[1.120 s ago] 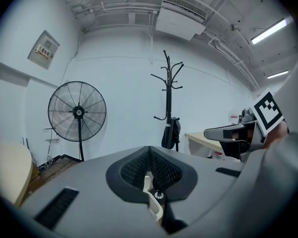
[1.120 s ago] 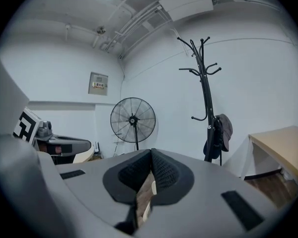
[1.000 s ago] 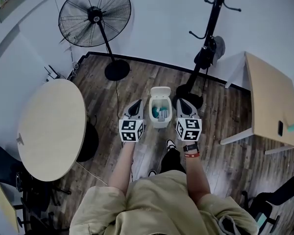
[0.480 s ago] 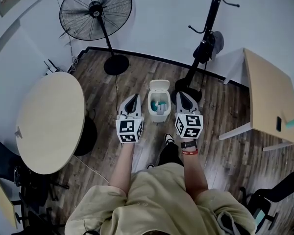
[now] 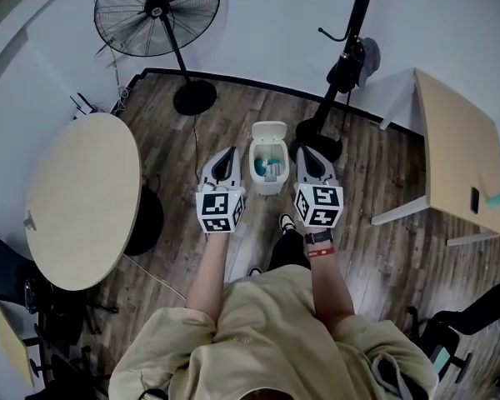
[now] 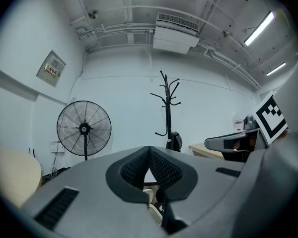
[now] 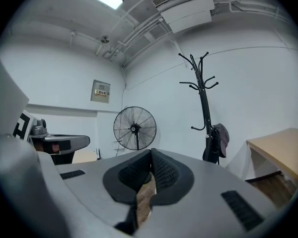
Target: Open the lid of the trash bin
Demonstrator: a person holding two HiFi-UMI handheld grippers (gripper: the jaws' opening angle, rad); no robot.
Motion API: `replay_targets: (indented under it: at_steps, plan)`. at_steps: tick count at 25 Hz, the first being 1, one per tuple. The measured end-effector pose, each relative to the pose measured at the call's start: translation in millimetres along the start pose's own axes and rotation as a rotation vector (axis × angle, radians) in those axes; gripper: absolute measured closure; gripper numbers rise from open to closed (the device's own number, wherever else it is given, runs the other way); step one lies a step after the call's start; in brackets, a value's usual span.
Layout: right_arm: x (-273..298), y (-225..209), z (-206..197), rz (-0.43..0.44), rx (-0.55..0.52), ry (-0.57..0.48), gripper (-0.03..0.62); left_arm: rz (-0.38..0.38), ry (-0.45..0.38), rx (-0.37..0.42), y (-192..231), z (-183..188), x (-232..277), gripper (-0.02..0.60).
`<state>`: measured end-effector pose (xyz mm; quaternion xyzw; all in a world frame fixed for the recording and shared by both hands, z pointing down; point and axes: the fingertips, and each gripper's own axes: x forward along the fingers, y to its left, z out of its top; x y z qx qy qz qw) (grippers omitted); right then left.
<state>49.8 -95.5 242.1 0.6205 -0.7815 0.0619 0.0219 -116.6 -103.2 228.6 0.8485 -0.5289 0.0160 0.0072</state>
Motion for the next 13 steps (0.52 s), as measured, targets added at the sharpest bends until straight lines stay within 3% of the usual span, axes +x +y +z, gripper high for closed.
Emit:
replay_targets:
  at_steps: [8, 13]
  plan:
    - [43, -18, -22, 0.044, -0.010, 0.049, 0.580, 0.007, 0.053, -0.034, 5, -36, 38, 0.557]
    - [113, -29, -53, 0.105, -0.024, 0.108, 0.580, 0.013, 0.172, -0.074, 40, -101, 75, 0.557]
